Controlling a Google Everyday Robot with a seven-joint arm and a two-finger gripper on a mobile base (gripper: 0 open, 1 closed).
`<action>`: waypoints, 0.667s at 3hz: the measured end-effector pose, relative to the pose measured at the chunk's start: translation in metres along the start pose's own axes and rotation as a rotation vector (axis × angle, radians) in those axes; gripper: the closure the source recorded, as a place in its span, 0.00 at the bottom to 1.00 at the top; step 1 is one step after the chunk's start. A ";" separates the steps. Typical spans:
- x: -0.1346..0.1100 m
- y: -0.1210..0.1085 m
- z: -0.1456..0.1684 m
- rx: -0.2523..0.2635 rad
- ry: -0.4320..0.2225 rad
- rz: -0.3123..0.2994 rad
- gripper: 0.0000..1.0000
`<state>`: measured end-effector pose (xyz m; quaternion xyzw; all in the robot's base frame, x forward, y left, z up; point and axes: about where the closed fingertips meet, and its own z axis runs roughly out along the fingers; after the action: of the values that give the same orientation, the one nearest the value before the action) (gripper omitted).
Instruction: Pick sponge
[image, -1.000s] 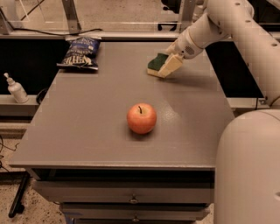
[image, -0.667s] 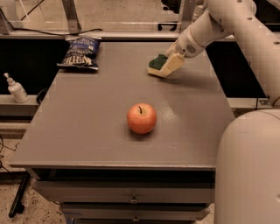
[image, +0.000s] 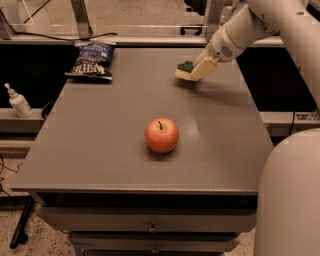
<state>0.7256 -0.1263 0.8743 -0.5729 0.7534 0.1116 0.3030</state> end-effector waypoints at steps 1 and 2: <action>-0.010 0.002 -0.024 0.022 -0.019 -0.010 1.00; -0.021 0.004 -0.048 0.045 -0.049 -0.024 1.00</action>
Offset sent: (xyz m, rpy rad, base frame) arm -0.0291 -0.0151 0.0905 0.0552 -0.1221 -0.0012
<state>0.7097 -0.1326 0.9238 -0.5720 0.7411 0.1049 0.3356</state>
